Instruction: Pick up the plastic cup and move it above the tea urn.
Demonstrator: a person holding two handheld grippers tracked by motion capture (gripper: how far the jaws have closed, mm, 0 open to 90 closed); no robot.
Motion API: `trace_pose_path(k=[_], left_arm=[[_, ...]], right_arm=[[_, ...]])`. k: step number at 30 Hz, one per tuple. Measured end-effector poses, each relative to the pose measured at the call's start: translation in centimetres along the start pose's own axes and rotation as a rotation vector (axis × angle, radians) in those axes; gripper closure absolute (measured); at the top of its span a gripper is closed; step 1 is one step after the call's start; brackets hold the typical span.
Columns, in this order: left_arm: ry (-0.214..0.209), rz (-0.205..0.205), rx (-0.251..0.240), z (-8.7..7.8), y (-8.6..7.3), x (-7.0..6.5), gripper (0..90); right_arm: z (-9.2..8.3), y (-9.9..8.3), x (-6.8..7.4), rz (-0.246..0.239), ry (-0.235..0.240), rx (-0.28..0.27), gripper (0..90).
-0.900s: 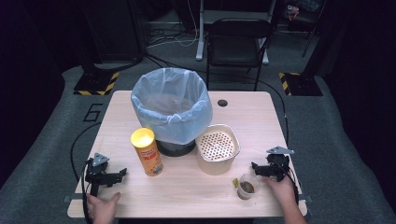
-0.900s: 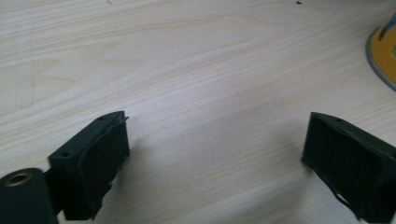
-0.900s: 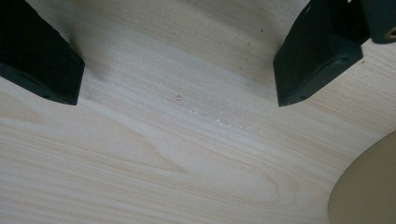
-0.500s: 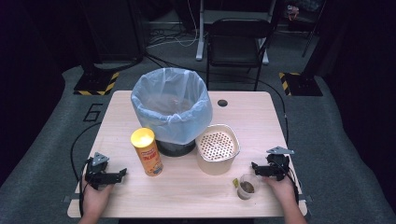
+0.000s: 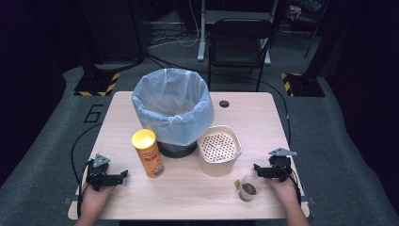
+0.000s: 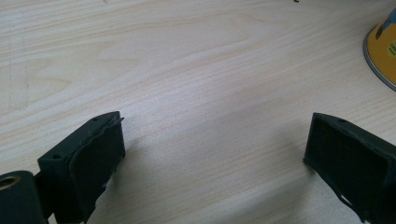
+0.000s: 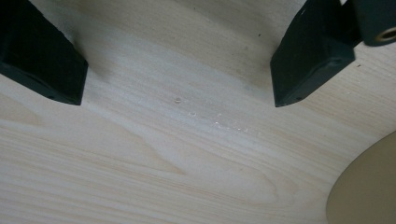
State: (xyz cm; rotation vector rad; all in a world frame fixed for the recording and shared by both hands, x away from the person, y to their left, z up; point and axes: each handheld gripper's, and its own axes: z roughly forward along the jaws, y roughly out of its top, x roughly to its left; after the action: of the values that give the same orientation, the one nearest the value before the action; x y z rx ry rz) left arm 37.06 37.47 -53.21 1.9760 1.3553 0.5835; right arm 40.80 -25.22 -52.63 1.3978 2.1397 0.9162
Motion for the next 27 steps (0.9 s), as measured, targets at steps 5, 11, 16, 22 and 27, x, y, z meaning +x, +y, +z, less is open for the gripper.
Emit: trace_pose_path(k=[5, 11, 16, 22, 27], left_arm=[[-0.023, 0.022, 0.025, -0.1, 0.1, 0.0, 1.8], [-0.02, 0.013, 0.007, 0.0, 0.0, -0.2, 2.0], [-0.019, 0.016, 0.006, 0.0, 0.0, -0.2, 2.0], [-0.019, 0.016, 0.006, 0.0, 0.0, -0.2, 2.0], [-0.018, 0.018, 0.006, 0.0, 0.0, -0.2, 2.0]], right_arm=[[-0.5, 0.6, 0.0, 0.011, -0.01, -0.001, 18.9], [-2.7, 1.9, -0.3, 0.027, 0.012, -0.036, 23.6], [-4.8, 3.1, 0.2, -0.003, 0.049, -0.065, 24.3], [-7.4, 4.5, 1.1, -0.056, 0.096, -0.102, 19.8], [-8.9, 4.9, 2.2, -0.07, 0.16, -0.111, 14.7]])
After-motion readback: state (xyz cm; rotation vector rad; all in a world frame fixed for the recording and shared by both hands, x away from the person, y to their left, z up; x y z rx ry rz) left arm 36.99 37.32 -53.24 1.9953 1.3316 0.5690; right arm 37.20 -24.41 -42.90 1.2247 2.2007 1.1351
